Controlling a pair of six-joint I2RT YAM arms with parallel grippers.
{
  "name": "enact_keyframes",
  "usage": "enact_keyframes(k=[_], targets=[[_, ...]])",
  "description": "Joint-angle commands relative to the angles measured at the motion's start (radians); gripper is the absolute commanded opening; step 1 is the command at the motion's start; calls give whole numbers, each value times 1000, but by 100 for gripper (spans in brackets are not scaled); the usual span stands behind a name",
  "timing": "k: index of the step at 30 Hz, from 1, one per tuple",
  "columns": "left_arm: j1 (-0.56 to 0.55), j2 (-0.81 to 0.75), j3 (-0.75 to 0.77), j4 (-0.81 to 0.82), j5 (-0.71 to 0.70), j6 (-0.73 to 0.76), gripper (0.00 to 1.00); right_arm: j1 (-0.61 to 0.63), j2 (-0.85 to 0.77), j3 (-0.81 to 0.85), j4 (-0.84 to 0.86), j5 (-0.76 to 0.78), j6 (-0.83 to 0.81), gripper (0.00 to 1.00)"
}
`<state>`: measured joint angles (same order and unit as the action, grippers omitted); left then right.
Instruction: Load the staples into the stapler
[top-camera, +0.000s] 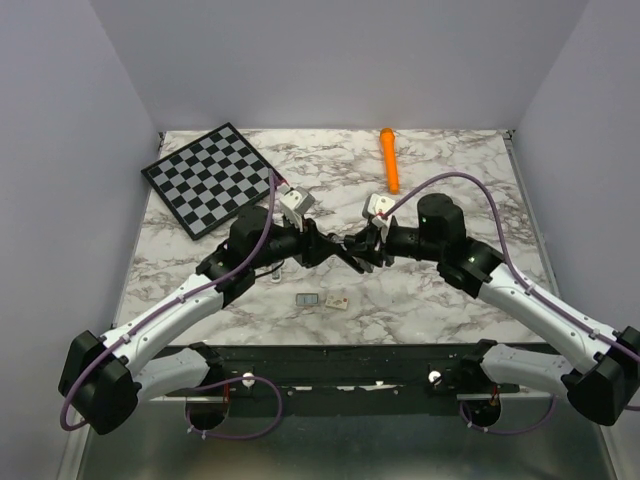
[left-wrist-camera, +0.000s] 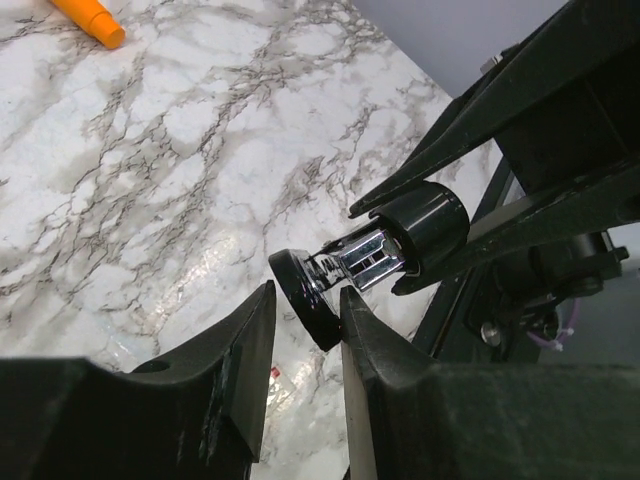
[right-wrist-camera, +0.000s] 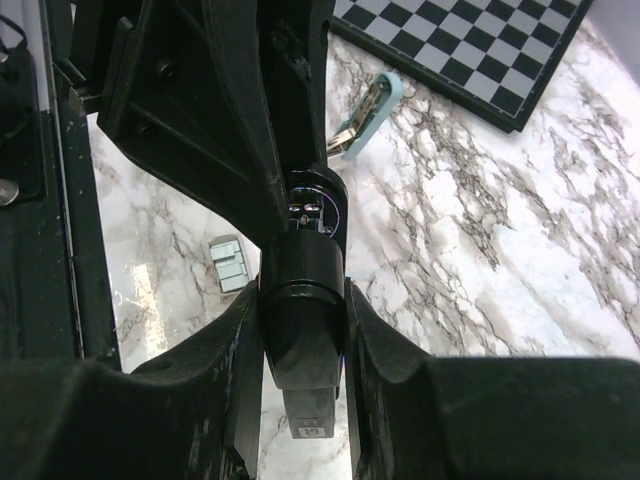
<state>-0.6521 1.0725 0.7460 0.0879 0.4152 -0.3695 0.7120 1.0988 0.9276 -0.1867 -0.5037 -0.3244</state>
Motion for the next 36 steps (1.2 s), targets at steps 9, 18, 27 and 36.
enact_keyframes(k=[9,18,27,36], targets=[[29,46,-30,-134,-464,-243,16,4,-197,-68,294,-44,172,1],[31,70,-27,-209,-538,-275,16,1,-309,-105,499,-19,294,1],[31,99,-42,-205,-513,-281,18,-8,-366,-82,722,54,393,1],[31,159,-45,-186,-443,-296,33,-25,-321,-15,880,125,409,1]])
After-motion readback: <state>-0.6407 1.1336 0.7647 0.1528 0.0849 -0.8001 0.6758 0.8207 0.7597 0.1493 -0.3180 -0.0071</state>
